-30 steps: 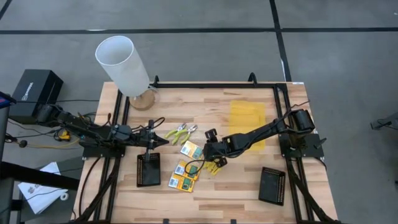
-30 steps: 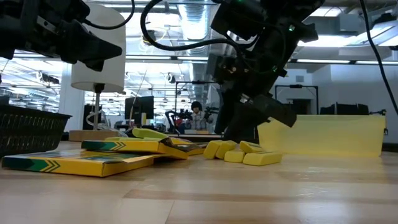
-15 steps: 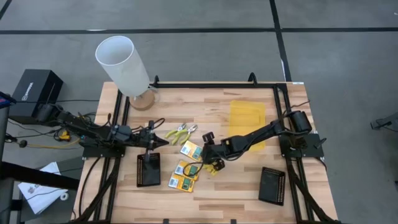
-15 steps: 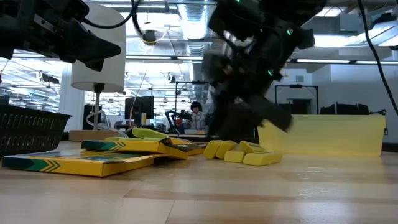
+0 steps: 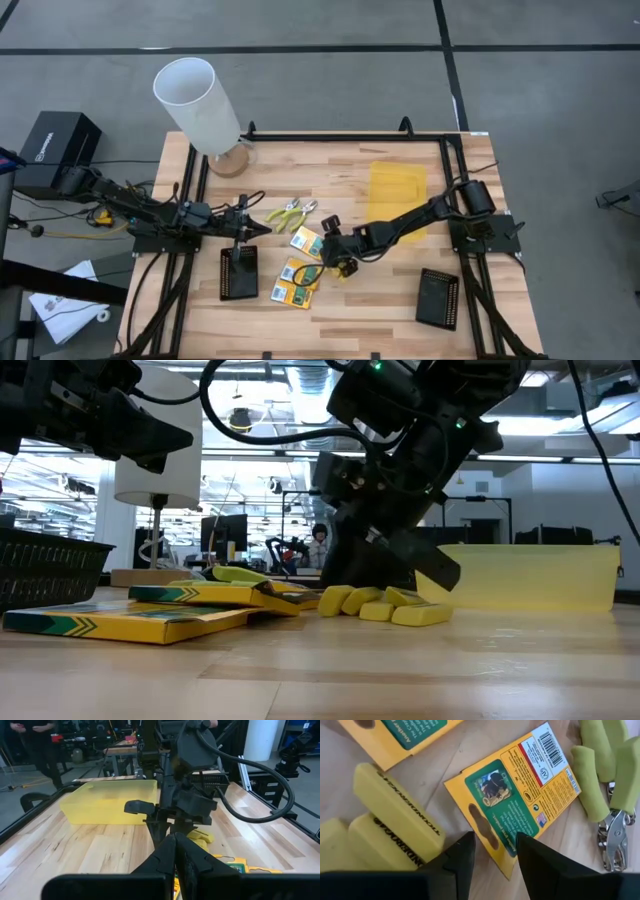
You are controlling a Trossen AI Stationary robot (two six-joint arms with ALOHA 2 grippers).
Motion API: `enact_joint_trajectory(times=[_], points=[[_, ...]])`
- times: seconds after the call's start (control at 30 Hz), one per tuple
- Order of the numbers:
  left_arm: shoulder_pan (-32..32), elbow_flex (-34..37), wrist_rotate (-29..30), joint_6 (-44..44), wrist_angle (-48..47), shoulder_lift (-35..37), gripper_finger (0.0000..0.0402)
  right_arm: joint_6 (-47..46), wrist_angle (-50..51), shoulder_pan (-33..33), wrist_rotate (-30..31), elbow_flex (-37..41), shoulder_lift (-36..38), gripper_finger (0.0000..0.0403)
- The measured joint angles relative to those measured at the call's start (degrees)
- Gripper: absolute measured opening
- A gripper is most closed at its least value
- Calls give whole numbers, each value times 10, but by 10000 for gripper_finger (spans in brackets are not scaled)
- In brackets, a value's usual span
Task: Pick & Place School Supplies
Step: Put the top crayon box into the yellow bin
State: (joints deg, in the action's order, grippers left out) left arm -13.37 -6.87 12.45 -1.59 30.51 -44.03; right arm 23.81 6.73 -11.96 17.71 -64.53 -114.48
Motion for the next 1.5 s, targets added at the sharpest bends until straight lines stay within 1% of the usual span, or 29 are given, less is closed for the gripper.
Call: enact_joint_trajectory(times=[0.13,0.2,0.27,0.3,0.33,0.47,0.57,0.73,0.83,0.87,0.93,1.03,1.1,1.23,1.37,1.5], points=[[0,0,0,-1,0,0,1,-3,-1,5,-1,0,-1,102],[0,0,0,-1,0,0,1,-3,-1,7,-1,0,-1,73],[0,0,0,-1,0,0,1,1,-2,9,0,0,-1,31],[0,0,0,-1,0,0,1,3,-2,9,2,0,-1,16],[0,0,0,-1,0,0,1,4,-2,9,2,0,-1,11],[0,0,0,-1,0,0,1,8,2,9,4,-1,0,3],[0,0,-1,-1,0,0,1,14,45,9,6,-19,4,1],[0,0,-2,-1,0,0,1,30,139,8,19,-72,17,1],[0,0,-3,-1,0,0,1,32,186,4,20,-90,40,1],[0,0,-3,-1,0,0,1,33,188,4,21,-99,47,0],[0,0,-3,-1,0,0,1,34,220,3,27,-108,74,0],[0,0,-2,-1,1,0,2,33,256,3,56,-122,112,0],[0,0,-2,-1,4,-1,2,29,285,3,86,-124,141,0],[0,1,-2,-1,5,-3,1,-1,360,10,149,-126,201,0],[0,1,-2,-1,5,-3,2,-70,455,26,174,-125,243,0],[0,1,-2,-1,5,-3,1,-123,515,38,186,-106,271,0]])
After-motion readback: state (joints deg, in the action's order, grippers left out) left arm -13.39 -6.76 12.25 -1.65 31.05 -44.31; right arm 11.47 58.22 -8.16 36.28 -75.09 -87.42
